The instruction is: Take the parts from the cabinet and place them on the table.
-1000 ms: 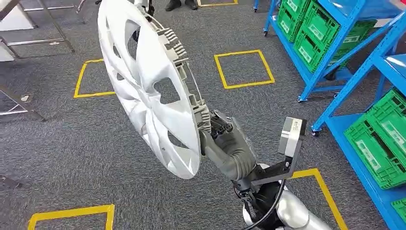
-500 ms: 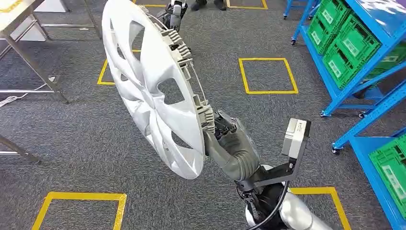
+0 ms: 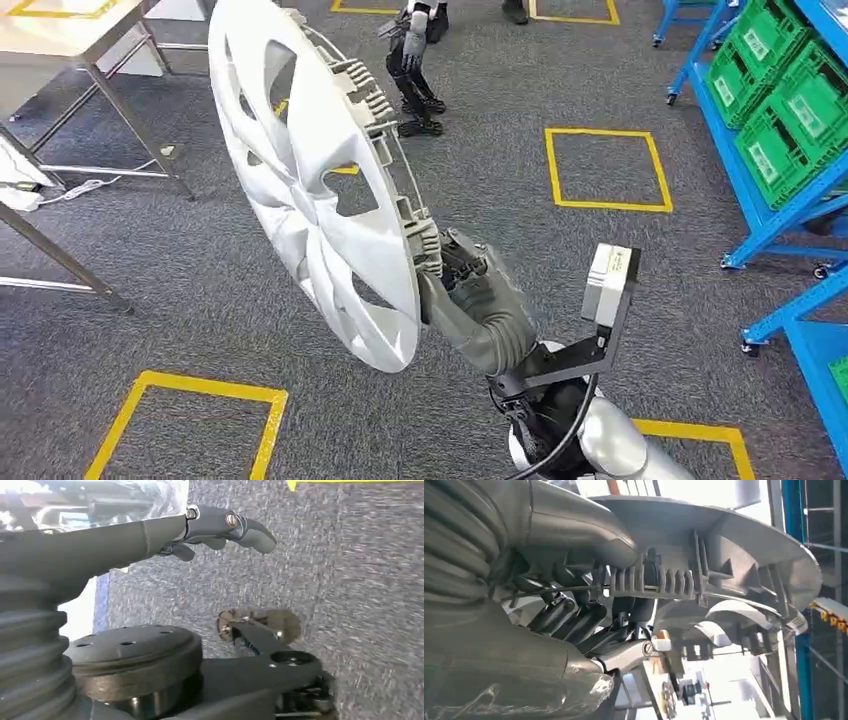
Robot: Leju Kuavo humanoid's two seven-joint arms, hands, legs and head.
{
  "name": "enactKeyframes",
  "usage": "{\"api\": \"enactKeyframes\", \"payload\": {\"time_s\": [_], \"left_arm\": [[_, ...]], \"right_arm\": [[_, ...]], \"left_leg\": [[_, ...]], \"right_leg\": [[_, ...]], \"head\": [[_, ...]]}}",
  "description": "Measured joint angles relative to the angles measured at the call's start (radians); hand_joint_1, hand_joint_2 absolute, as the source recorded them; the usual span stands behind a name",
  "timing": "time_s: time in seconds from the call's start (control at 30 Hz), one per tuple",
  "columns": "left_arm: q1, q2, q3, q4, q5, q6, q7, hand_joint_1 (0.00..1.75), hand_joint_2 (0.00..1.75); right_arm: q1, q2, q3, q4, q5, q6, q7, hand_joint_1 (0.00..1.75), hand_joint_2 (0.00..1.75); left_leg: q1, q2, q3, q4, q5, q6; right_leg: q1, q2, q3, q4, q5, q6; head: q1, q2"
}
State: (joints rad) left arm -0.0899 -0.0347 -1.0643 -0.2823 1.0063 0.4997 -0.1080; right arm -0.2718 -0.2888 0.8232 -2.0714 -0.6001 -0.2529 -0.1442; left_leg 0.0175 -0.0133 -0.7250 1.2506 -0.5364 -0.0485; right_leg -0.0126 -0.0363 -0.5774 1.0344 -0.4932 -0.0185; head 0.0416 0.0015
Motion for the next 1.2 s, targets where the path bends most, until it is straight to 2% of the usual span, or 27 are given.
{"api": "enactKeyframes", "payload": {"time_s": [0.03, 0.07, 0.1, 0.13, 0.23, 0.27, 0.3, 0.33, 0.4, 0.43, 0.47, 0.5, 0.57, 0.6, 0.63, 0.73, 0.77, 0.8, 0.87, 0.9, 0.93, 0.97, 1.0, 1.07, 1.1, 1.17, 1.2], "left_arm": [[-0.001, 0.000, 0.000, 0.000, 0.000, 0.000, 0.001, 0.00, 1.75], [-0.001, 0.000, 0.000, 0.000, 0.000, 0.000, 0.001, 0.00, 1.75], [-0.004, 0.000, 0.000, 0.000, 0.001, 0.000, 0.001, 0.00, 1.75], [-0.006, 0.000, 0.000, 0.000, 0.002, 0.000, 0.001, 0.00, 1.75], [0.000, 0.001, 0.000, 0.000, 0.005, 0.002, 0.001, 0.00, 1.75], [0.002, 0.001, 0.000, 0.000, 0.007, 0.003, 0.001, 0.00, 1.75], [0.000, 0.002, 0.000, 0.000, 0.006, 0.003, 0.001, 0.00, 1.75], [-0.002, 0.002, 0.000, 0.000, 0.007, 0.003, 0.001, 0.00, 1.75], [-0.003, 0.002, -0.001, 0.000, 0.009, 0.003, 0.001, 0.00, 1.75], [-0.002, 0.001, -0.001, 0.000, 0.009, 0.003, 0.001, 0.00, 1.75], [-0.002, 0.002, -0.001, 0.000, 0.010, 0.004, 0.001, 0.00, 1.75], [-0.002, 0.002, -0.001, 0.000, 0.010, 0.005, 0.001, 0.00, 1.75], [-0.003, 0.001, -0.001, 0.000, 0.011, 0.006, 0.001, 0.00, 1.75], [-0.002, 0.001, -0.001, 0.000, 0.012, 0.006, 0.001, 0.00, 1.75], [-0.005, 0.001, -0.001, 0.000, 0.013, 0.006, 0.001, 0.00, 1.75], [0.000, 0.000, -0.001, 0.000, 0.017, 0.006, 0.001, 0.00, 1.75], [0.000, 0.002, -0.001, 0.000, 0.017, 0.006, 0.001, 0.00, 1.75], [0.000, 0.002, -0.001, 0.000, 0.017, 0.006, 0.001, 0.00, 1.75], [-0.004, 0.002, -0.001, 0.000, 0.017, 0.006, 0.001, 0.00, 1.75], [-0.004, 0.002, -0.001, 0.000, 0.017, 0.006, 0.001, 0.00, 1.75], [-0.003, 0.002, -0.001, 0.000, 0.018, 0.006, 0.001, 0.00, 1.75], [-0.001, 0.002, -0.001, 0.000, 0.018, 0.006, 0.001, 0.00, 1.75], [0.000, 0.002, -0.001, 0.000, 0.018, 0.006, 0.001, 0.00, 1.75], [-0.001, 0.002, -0.001, 0.000, 0.018, 0.006, 0.001, 0.00, 1.75], [-0.001, 0.002, -0.001, 0.000, 0.018, 0.006, 0.001, 0.00, 1.75], [-0.005, 0.001, -0.002, 0.000, 0.018, 0.005, 0.001, 0.00, 1.75], [-0.002, 0.002, -0.002, 0.000, 0.019, 0.005, 0.001, 0.00, 1.75]], "right_arm": [[0.000, 0.000, 0.000, 0.000, 0.000, 0.000, 0.001, 1.75, 1.75], [0.000, 0.000, 0.000, 0.000, 0.000, 0.001, 0.001, 1.75, 1.75], [-0.001, 0.000, 0.000, 0.000, 0.000, 0.002, 0.001, 1.75, 1.75], [-0.001, 0.000, 0.000, 0.000, 0.000, 0.002, 0.001, 1.75, 1.75], [-0.002, 0.000, 0.000, 0.000, 0.000, 0.002, 0.001, 1.75, 1.75], [-0.002, 0.000, -0.001, 0.000, 0.000, 0.003, 0.001, 1.75, 1.75], [-0.001, 0.000, -0.001, 0.000, 0.000, 0.003, 0.001, 1.75, 1.75], [-0.001, 0.000, -0.001, 0.000, 0.000, 0.004, 0.001, 1.75, 1.75], [0.002, 0.000, 0.000, 0.000, 0.000, 0.007, 0.001, 1.75, 1.75], [0.003, 0.000, 0.000, 0.001, 0.000, 0.008, 0.001, 1.75, 1.75], [0.006, 0.000, 0.000, 0.002, 0.000, 0.008, 0.001, 1.75, 1.75], [0.008, 0.000, 0.000, 0.002, 0.000, 0.008, 0.001, 1.75, 1.75], [0.008, 0.000, -0.001, 0.002, 0.000, 0.008, 0.001, 1.75, 1.75], [0.008, 0.000, -0.001, 0.002, 0.000, 0.008, 0.001, 1.75, 1.75], [0.008, 0.000, 0.000, 0.002, 0.000, 0.009, 0.000, 1.75, 1.75], [0.007, 0.000, -0.001, 0.002, 0.000, 0.011, -0.001, 1.75, 1.75], [0.007, 0.000, -0.001, 0.002, 0.000, 0.011, 0.000, 1.75, 1.75], [0.008, 0.000, -0.001, 0.002, 0.000, 0.011, 0.000, 1.75, 1.75], [0.007, 0.000, -0.001, 0.002, 0.000, 0.011, -0.001, 1.75, 1.75], [0.007, 0.001, -0.001, 0.002, 0.000, 0.011, -0.002, 1.75, 1.75], [0.007, 0.001, 0.000, 0.002, 0.000, 0.011, -0.002, 1.75, 1.75], [0.007, 0.001, 0.000, 0.002, 0.000, 0.011, -0.002, 1.75, 1.75], [0.007, 0.001, 0.000, 0.002, 0.000, 0.011, -0.002, 1.75, 1.75], [0.007, 0.001, 0.000, 0.002, 0.000, 0.011, 0.000, 1.75, 1.75], [0.007, 0.001, 0.000, 0.002, 0.000, 0.011, 0.000, 1.75, 1.75], [0.003, 0.001, 0.000, 0.002, 0.000, 0.012, -0.001, 1.75, 1.75], [0.002, 0.002, 0.000, 0.002, 0.000, 0.012, -0.001, 1.75, 1.75]], "left_leg": [[0.001, 0.007, 0.046, -0.091, 0.048, 0.001], [0.000, 0.032, 0.095, -0.187, 0.083, 0.004], [-0.013, 0.057, 0.107, -0.205, 0.062, 0.007], [-0.014, 0.052, 0.110, -0.215, 0.062, 0.023], [-0.020, 0.034, 0.106, -0.218, 0.064, 0.043], [-0.011, 0.029, 0.113, -0.228, 0.069, 0.051], [-0.012, 0.024, 0.114, -0.229, 0.069, 0.056], [-0.012, 0.018, 0.113, -0.228, 0.068, 0.061], [-0.017, 0.004, 0.113, -0.227, 0.066, 0.065], [-0.019, -0.004, 0.113, -0.225, 0.065, 0.066], [-0.021, -0.013, 0.114, -0.224, 0.063, 0.068], [-0.022, -0.025, 0.116, -0.222, 0.062, 0.067], [-0.022, -0.045, 0.119, -0.215, 0.056, 0.064], [-0.020, -0.050, 0.111, -0.214, 0.055, 0.060], [-0.023, -0.060, 0.105, -0.204, 0.055, 0.056], [-0.011, -0.080, 0.100, -0.212, 0.062, 0.037], [-0.012, -0.083, 0.100, -0.209, 0.054, 0.033], [-0.017, -0.054, 0.096, -0.191, 0.040, 0.027], [-0.013, -0.015, 0.040, -0.066, -0.025, 0.016], [-0.010, -0.007, 0.001, 0.014, -0.057, 0.011], [-0.007, -0.004, -0.027, 0.068, -0.070, 0.007], [-0.004, -0.004, -0.032, 0.071, -0.058, 0.005], [-0.001, -0.001, -0.013, 0.030, -0.023, 0.003], [0.002, 0.015, 0.071, -0.138, 0.064, 0.001], [0.000, 0.045, 0.105, -0.206, 0.068, 0.001], [-0.011, 0.043, 0.107, -0.215, 0.062, 0.027], [-0.014, 0.037, 0.105, -0.215, 0.060, 0.033]], "right_leg": [[-0.001, -0.009, 0.005, 0.000, -0.003, 0.003], [0.000, -0.015, 0.011, 0.000, -0.008, 0.009], [0.007, -0.021, 0.011, -0.001, -0.010, 0.015], [0.007, -0.026, 0.009, 0.000, -0.011, 0.021], [0.004, -0.045, 0.018, -0.008, -0.011, 0.039], [-0.001, -0.038, 0.018, -0.001, -0.024, 0.045], [0.000, -0.005, 0.003, 0.032, -0.046, 0.045], [0.000, 0.016, -0.031, 0.102, -0.084, 0.043], [0.001, 0.031, -0.115, 0.263, -0.145, 0.043], [0.002, 0.031, -0.141, 0.306, -0.148, 0.042], [0.002, 0.032, -0.144, 0.300, -0.127, 0.040], [0.003, 0.033, -0.126, 0.249, -0.083, 0.036], [0.003, 0.059, -0.053, 0.074, 0.019, 0.025], [0.001, 0.101, -0.034, 0.040, 0.014, 0.021], [0.000, 0.103, -0.029, 0.012, 0.015, 0.023], [0.010, 0.085, -0.028, 0.011, 0.012, 0.016], [-0.002, 0.071, -0.018, -0.003, 0.017, 0.009], [0.000, 0.061, -0.010, -0.010, 0.017, 0.008], [0.001, 0.040, -0.002, -0.012, 0.014, -0.001], [0.001, 0.029, -0.001, -0.011, 0.012, -0.001], [0.001, 0.019, 0.000, -0.011, 0.010, 0.000], [0.000, 0.010, 0.002, -0.011, 0.008, 0.001], [0.000, 0.003, 0.003, -0.011, 0.006, 0.004], [-0.002, -0.011, 0.011, -0.010, 0.000, 0.012], [-0.001, -0.017, 0.015, -0.009, -0.004, 0.018], [0.005, -0.026, 0.013, -0.007, -0.006, 0.031], [0.003, -0.031, 0.017, -0.011, -0.007, 0.036]], "head": [[0.000, 0.000], [0.000, 0.000], [-0.001, 0.000], [-0.002, 0.000], [0.001, 0.000], [0.003, 0.000], [0.004, 0.000], [0.010, 0.000], [0.016, 0.000], [0.016, 0.000], [0.015, 0.000], [0.016, 0.000], [0.016, 0.000], [0.015, 0.000], [0.009, 0.000], [0.013, 0.000], [0.014, 0.000], [0.010, 0.000], [0.000, 0.000], [0.000, 0.000], [-0.002, 0.000], [-0.002, 0.000], [-0.002, 0.000], [-0.001, 0.000], [-0.002, 0.000], [-0.002, 0.000], [-0.002, 0.000]]}}
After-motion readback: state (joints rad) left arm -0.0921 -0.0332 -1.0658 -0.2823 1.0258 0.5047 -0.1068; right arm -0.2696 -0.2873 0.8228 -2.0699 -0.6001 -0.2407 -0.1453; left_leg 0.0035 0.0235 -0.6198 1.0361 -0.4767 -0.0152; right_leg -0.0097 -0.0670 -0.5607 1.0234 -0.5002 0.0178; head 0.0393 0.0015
